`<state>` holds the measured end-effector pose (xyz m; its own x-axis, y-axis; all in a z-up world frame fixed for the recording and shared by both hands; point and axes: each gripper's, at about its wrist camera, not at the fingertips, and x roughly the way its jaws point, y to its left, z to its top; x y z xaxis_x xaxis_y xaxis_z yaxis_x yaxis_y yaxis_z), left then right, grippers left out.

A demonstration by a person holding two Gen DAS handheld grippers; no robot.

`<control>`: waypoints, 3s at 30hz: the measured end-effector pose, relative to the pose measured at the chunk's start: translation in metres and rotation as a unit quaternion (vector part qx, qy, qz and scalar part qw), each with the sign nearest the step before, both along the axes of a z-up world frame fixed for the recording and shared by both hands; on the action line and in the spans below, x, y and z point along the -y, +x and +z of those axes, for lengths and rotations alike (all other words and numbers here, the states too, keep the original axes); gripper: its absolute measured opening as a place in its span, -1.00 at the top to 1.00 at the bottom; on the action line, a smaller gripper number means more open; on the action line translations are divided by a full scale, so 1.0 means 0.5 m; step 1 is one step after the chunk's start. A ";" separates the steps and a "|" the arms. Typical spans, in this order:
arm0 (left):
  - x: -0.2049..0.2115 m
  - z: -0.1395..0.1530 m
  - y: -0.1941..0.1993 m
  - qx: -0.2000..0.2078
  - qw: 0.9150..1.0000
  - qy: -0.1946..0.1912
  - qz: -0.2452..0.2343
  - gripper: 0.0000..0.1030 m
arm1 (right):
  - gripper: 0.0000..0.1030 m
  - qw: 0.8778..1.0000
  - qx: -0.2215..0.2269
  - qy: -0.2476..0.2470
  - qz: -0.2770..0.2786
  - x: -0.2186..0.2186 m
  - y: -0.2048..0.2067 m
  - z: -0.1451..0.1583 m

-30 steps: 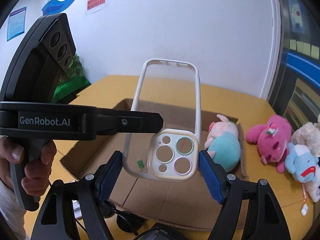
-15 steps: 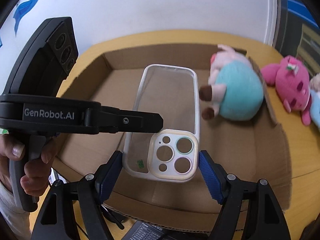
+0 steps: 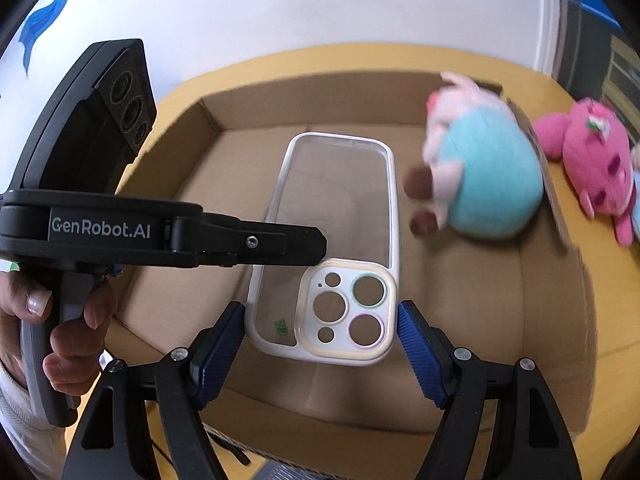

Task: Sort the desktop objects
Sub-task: 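Lift the phone case with the right gripper and carry it over the box, then lower the phone case into the box beside the pig and open the right gripper, then move the right gripper to the black UGREEN box and grasp it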

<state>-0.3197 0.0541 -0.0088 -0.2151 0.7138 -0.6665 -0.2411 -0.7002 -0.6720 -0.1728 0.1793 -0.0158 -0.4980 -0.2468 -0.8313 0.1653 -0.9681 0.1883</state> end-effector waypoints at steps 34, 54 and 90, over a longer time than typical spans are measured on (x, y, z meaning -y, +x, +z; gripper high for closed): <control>-0.038 -0.180 -0.266 0.111 0.994 0.004 0.024 0.60 | -0.50 0.999 0.015 0.006 -0.051 -0.171 -0.139 -0.001; -0.088 -0.120 -0.243 0.060 0.994 -0.079 0.039 0.10 | -0.50 0.997 -0.005 -0.019 -0.079 -0.222 -0.022 0.008; -0.009 0.268 0.516 -0.370 0.857 -0.295 0.203 -0.58 | -0.94 0.974 -0.208 0.068 -0.057 -0.018 0.315 0.218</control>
<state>-0.0618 0.0584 0.1253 -0.8859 0.0650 -0.4594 -0.1038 -0.9928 0.0595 -0.0151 0.1883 0.0931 -0.8162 -0.0710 -0.5733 0.0895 -0.9960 -0.0041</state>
